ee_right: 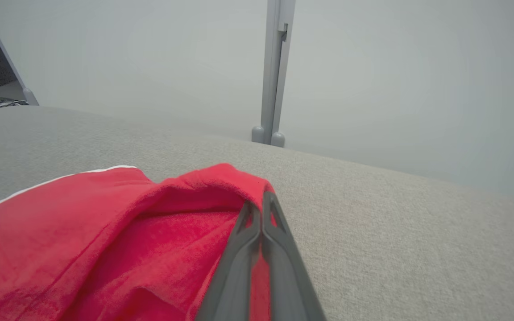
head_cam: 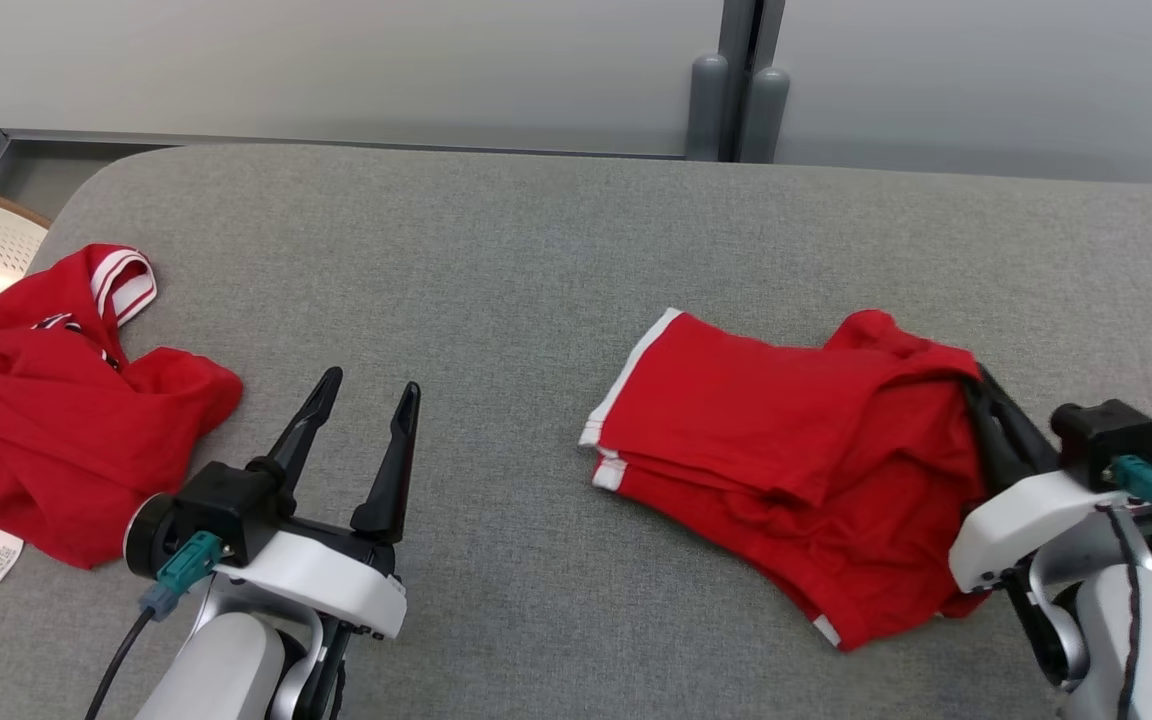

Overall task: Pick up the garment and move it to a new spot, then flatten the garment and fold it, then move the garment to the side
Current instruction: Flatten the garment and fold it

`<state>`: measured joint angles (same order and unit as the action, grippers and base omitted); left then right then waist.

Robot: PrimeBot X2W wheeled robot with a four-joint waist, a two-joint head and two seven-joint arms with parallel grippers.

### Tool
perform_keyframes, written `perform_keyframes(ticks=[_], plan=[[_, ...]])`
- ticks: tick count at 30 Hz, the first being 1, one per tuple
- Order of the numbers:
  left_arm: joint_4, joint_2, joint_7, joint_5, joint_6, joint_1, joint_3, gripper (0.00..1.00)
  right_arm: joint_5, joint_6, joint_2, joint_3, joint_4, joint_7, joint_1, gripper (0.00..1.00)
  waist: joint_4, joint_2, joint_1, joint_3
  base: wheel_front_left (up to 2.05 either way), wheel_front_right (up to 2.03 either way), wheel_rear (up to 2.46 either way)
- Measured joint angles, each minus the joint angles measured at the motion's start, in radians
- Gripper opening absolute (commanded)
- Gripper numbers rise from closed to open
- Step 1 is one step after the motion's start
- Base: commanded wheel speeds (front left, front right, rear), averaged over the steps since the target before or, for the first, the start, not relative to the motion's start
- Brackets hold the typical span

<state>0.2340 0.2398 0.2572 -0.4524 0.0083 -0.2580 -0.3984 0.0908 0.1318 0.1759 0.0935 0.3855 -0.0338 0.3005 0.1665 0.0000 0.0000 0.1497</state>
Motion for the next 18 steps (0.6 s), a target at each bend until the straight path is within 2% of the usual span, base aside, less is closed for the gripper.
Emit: perform_keyframes(ticks=[3,6,7,8,9,13,18], plan=[[0.004,-0.007,0.002,0.003,-0.005,-0.014,-0.002,1.00,0.017,0.000,0.002,-0.080,0.073,0.004,0.009,0.00,0.003,0.0000,0.0000,0.009,0.00,0.00,0.00],[0.007,-0.010,0.003,0.003,-0.007,-0.017,-0.001,1.00,0.027,0.000,-0.001,-0.115,0.120,0.005,0.007,0.00,0.007,0.0000,0.0000,0.015,0.00,0.00,0.00],[0.009,-0.012,0.003,0.004,-0.007,-0.017,-0.001,1.00,0.038,0.000,-0.005,-0.120,0.142,0.009,0.006,0.27,0.007,0.0000,0.0000,0.018,0.00,0.00,0.00],[0.010,-0.012,0.003,0.004,-0.007,-0.017,0.002,1.00,0.041,0.000,-0.011,-0.118,0.151,0.003,0.002,0.84,0.007,0.0000,0.0000,0.020,0.00,0.00,0.00],[0.010,-0.013,0.003,0.004,-0.007,-0.017,0.006,1.00,0.043,0.000,-0.018,-0.115,0.156,-0.006,-0.003,1.00,0.006,0.0000,0.0000,0.021,0.00,0.00,0.00],[0.008,-0.016,0.005,0.007,0.002,-0.013,0.031,1.00,0.077,0.000,-0.034,-0.089,0.122,-0.064,-0.048,1.00,-0.005,0.0000,0.0000,0.015,0.00,0.00,0.00],[-0.003,-0.011,0.006,0.012,0.011,0.031,0.068,1.00,0.089,0.000,-0.029,-0.067,-0.023,-0.109,-0.151,1.00,-0.028,0.0000,0.0000,-0.010,0.00,0.00,0.00]])
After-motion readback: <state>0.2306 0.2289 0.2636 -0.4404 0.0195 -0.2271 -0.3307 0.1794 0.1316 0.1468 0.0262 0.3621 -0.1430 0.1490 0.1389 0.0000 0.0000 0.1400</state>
